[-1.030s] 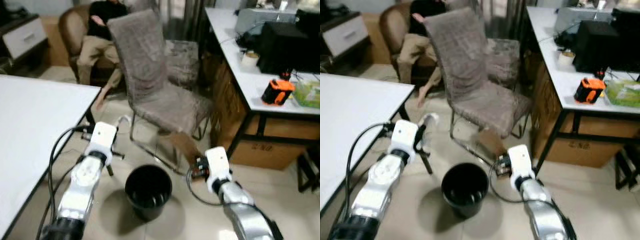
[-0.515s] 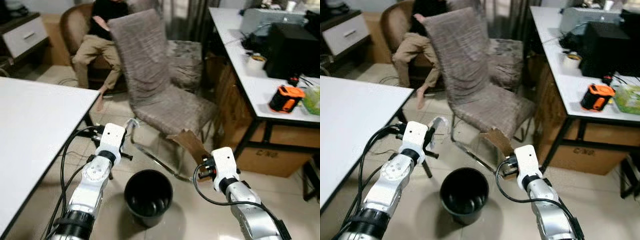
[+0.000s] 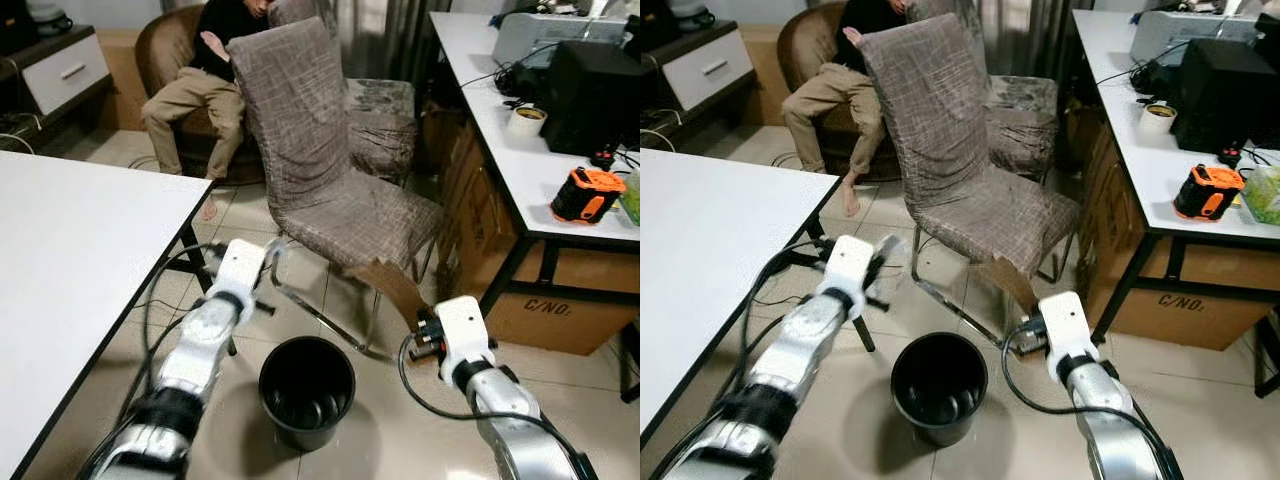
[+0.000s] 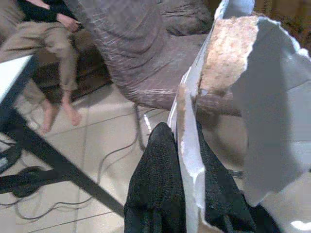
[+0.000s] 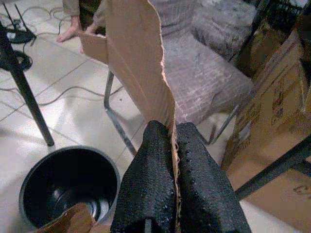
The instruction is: Picking trash to rubbish bin
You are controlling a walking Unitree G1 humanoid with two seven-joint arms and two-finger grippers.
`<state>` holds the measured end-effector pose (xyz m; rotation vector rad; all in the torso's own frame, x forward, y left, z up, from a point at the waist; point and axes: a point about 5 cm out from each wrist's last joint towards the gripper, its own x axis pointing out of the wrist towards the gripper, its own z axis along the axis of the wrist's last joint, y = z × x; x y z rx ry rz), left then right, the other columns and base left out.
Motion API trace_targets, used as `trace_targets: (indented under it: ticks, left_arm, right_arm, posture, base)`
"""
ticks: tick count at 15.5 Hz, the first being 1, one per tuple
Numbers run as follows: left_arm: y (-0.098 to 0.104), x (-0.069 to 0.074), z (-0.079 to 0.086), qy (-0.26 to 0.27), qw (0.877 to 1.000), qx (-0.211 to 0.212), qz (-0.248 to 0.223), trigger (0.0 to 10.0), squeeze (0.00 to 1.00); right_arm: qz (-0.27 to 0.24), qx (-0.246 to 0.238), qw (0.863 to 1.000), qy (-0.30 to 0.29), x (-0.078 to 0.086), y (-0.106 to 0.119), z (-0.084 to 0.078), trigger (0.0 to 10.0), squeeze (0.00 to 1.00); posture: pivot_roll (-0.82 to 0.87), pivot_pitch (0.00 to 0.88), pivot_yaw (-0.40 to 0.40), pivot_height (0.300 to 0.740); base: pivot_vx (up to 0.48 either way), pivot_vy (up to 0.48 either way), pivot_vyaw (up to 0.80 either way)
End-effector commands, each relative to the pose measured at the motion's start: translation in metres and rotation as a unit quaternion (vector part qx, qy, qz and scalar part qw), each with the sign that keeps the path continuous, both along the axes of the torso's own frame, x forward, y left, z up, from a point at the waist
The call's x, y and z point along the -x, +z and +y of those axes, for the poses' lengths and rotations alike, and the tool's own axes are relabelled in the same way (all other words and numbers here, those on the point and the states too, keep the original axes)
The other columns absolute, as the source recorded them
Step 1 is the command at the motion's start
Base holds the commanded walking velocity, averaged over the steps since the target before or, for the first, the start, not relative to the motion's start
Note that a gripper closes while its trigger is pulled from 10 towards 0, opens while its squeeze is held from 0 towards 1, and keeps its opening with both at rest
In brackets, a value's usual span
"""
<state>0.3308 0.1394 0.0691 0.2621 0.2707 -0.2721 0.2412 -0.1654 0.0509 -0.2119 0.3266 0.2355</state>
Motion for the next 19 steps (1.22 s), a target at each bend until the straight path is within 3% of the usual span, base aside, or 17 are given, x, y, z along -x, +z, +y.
trace_targets:
  ticks: [1, 5, 8, 11, 17, 19]
  left_arm:
    - [-0.014, 0.002, -0.009, -0.015, 0.999, -0.012, 0.037, 10.0, 0.00]
    - [-0.021, -0.007, -0.018, 0.016, 0.997, 0.004, 0.073, 10.0, 0.00]
    - [-0.024, -0.006, -0.047, -0.021, 0.996, 0.007, 0.084, 10.0, 0.00]
    - [-0.021, -0.008, -0.060, -0.026, 0.997, 0.000, 0.076, 10.0, 0.00]
    - [-0.009, -0.019, -0.040, -0.006, 0.997, -0.077, 0.011, 10.0, 0.00]
    - [-0.002, -0.024, -0.037, -0.010, 0.995, -0.100, -0.001, 10.0, 0.00]
  right_arm:
    - [0.001, 0.013, 1.000, 0.002, 0.002, 0.005, -0.004, 10.0, 0.00]
    - [0.018, 0.011, 0.998, 0.061, 0.016, 0.008, -0.004, 10.0, 0.00]
    - [0.022, 0.028, 0.997, 0.074, 0.039, 0.024, -0.020, 10.0, 0.00]
    - [0.027, 0.020, 0.996, 0.083, 0.050, 0.027, -0.020, 10.0, 0.00]
    - [0.012, -0.007, 0.995, 0.097, 0.051, 0.029, 0.010, 10.0, 0.00]
    - [0.013, -0.013, 0.996, 0.088, 0.053, 0.029, 0.009, 10.0, 0.00]
  posture:
    - [-0.22, 0.018, -0.008, 0.740]
    - [-0.25, 0.076, -0.029, 0.740]
    - [-0.33, 0.126, -0.026, 0.740]
    - [-0.33, 0.130, -0.015, 0.740]
    - [-0.33, 0.121, 0.018, 0.740]
    - [-0.33, 0.125, 0.030, 0.740]
  base:
    - [0.000, 0.000, 0.00]
    - [0.000, 0.000, 0.00]
    - [0.000, 0.000, 0.00]
    - [0.000, 0.000, 0.00]
    - [0.000, 0.000, 0.00]
    - [0.000, 0.000, 0.00]
